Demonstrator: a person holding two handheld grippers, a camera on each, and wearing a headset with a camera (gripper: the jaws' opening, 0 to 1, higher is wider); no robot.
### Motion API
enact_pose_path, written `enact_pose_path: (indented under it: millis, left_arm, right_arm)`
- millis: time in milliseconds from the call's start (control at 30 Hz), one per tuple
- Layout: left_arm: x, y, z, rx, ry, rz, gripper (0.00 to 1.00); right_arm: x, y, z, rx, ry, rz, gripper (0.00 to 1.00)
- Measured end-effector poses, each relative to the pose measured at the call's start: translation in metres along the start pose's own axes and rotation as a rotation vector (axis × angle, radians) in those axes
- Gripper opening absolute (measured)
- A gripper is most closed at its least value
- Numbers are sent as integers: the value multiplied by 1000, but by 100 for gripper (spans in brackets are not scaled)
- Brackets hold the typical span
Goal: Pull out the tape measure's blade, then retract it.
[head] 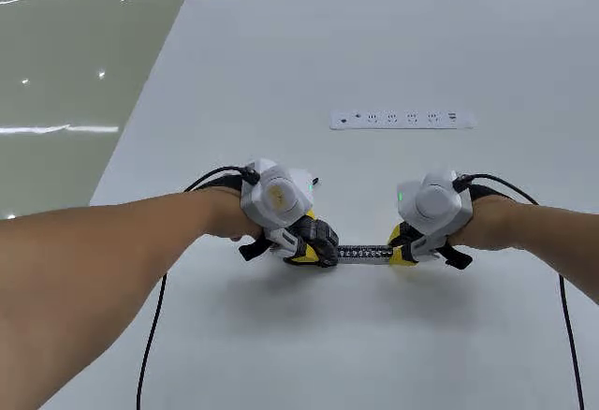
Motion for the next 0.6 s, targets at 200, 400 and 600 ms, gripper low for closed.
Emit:
enact_pose_path:
  millis: [200,400,600]
  left_arm:
    - [0,0,0,1,0,2,30]
    - [-1,0,0,0,4,3,30]
    - [-1,0,0,4,8,5,30]
  right_arm:
    - [-5,1,-3,-5,-5,-4,11]
    - [-8,0,-6,-2,-10,2,11]
    - [-13,0,-9,-5,-18,2,11]
Point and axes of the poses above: the centre of the closed fingertips' face, and the gripper's own axes: z roughly forward along the fingers, y roughly to its right, x roughly out of its top, the point moved 10 cm from there along -z, roughly backward along the fingers, and after that the axes turned 7 degrees about -x, right-handed, at the moved point
